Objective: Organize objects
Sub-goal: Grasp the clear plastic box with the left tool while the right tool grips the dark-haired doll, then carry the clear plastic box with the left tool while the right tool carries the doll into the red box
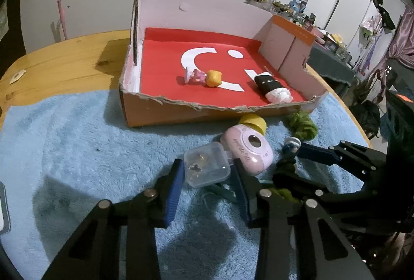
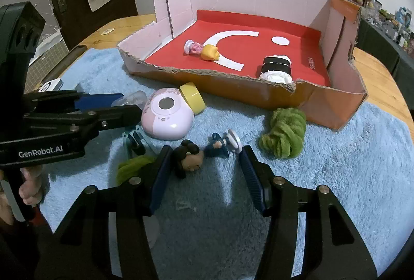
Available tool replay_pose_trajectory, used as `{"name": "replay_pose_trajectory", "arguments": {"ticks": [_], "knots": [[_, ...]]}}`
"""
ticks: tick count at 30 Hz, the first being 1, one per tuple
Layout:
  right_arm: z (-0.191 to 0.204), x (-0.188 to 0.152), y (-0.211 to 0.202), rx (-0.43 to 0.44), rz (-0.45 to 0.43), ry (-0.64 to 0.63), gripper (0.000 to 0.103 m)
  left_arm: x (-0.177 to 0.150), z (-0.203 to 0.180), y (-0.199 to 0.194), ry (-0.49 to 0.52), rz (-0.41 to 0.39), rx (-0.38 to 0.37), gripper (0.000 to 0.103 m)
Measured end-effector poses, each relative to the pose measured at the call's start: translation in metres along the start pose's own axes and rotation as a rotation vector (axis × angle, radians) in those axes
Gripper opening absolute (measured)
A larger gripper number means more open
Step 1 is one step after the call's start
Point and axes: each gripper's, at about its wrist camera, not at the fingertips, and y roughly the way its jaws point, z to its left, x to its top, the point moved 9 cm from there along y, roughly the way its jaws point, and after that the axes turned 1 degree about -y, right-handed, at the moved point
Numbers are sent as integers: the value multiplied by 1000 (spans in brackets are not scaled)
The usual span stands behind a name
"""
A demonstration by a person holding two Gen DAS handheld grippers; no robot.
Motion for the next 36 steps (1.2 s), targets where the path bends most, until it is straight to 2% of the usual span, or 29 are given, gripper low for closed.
{"name": "replay_pose_trajectory", "arguments": {"ticks": [13,16,29,30,36], "knots": [[3,0,-3,4,-3,3,52,3,-2,-3,22,-16,26,39],[4,1,-6,4,-8,6,52,3,-5,-5,52,-13,2,39],[9,10,-26,16,-52,8,52,4,-12,-17,76,-33,-20,39],[9,11,-28,16,-55,8,52,3,-15,-19,106,-25,-47,39],[10,15,-36,21,-75,11,52,5,-18,-25,112,-36,-51,39]]}}
